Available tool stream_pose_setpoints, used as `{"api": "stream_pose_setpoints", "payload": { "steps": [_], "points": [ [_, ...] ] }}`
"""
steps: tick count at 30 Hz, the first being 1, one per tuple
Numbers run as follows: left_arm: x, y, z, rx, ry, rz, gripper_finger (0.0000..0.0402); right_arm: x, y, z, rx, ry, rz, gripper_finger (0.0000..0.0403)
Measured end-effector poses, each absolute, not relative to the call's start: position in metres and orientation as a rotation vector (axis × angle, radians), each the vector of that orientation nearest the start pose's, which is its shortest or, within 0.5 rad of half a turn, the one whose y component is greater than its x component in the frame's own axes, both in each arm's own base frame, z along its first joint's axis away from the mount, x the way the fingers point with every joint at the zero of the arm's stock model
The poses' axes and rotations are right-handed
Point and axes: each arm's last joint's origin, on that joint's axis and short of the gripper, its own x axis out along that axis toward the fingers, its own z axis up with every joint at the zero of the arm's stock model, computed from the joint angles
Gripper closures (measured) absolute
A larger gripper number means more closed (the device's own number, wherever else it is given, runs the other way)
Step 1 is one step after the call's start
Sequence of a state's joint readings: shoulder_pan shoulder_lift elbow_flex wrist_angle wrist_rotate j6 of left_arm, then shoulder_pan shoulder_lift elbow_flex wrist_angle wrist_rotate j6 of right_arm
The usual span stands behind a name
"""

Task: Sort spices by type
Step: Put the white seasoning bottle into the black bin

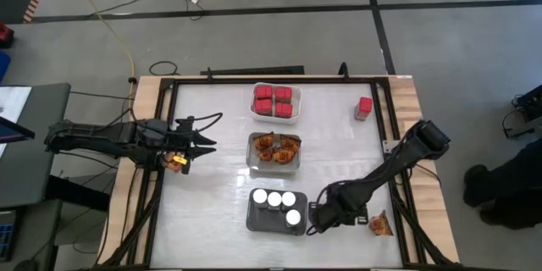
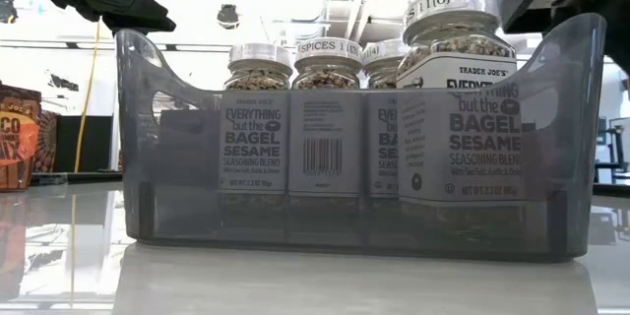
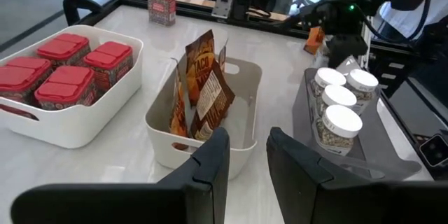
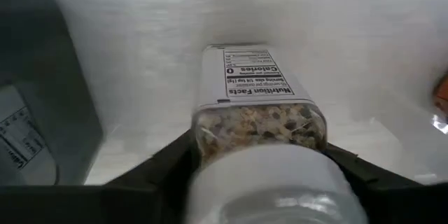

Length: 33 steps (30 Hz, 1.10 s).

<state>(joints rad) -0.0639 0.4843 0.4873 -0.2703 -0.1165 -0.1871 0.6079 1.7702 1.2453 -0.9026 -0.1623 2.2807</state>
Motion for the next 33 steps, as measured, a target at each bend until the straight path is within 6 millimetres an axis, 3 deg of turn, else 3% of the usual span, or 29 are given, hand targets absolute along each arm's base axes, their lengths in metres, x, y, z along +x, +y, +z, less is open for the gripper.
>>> {"api": "stream_pose_setpoints", "payload": {
  "steps": [4, 8, 15, 21, 27, 33],
  "points": [
    [0.124, -0.005, 0.262, -0.187, 0.260, 0.081, 0.0313, 0.269, 0.193, 0.195, 1.456, 1.309, -1.135, 0.0097],
    [0.124, -0.005, 0.262, -0.206, 0.260, 0.083, 0.0313, 0.265, 0.190, 0.204, 1.467, 1.301, -1.118, 0.0059],
    [0.124, -0.005, 0.261, -0.207, 0.260, 0.083, 0.0313, 0.248, 0.188, 0.226, 1.423, 1.312, -1.063, 0.0047],
    [0.124, -0.005, 0.261, -0.206, 0.260, 0.083, 0.0313, 0.227, 0.177, 0.259, 1.247, 1.376, -0.788, 0.0047],
    [0.124, -0.005, 0.261, -0.207, 0.260, 0.083, 0.0313, 0.210, 0.159, 0.283, 0.958, 1.432, -0.486, 0.0050],
    [0.124, -0.005, 0.261, -0.196, 0.260, 0.082, 0.0313, 0.206, 0.150, 0.282, 0.363, 1.500, -0.026, 0.0064]
  ]
}}
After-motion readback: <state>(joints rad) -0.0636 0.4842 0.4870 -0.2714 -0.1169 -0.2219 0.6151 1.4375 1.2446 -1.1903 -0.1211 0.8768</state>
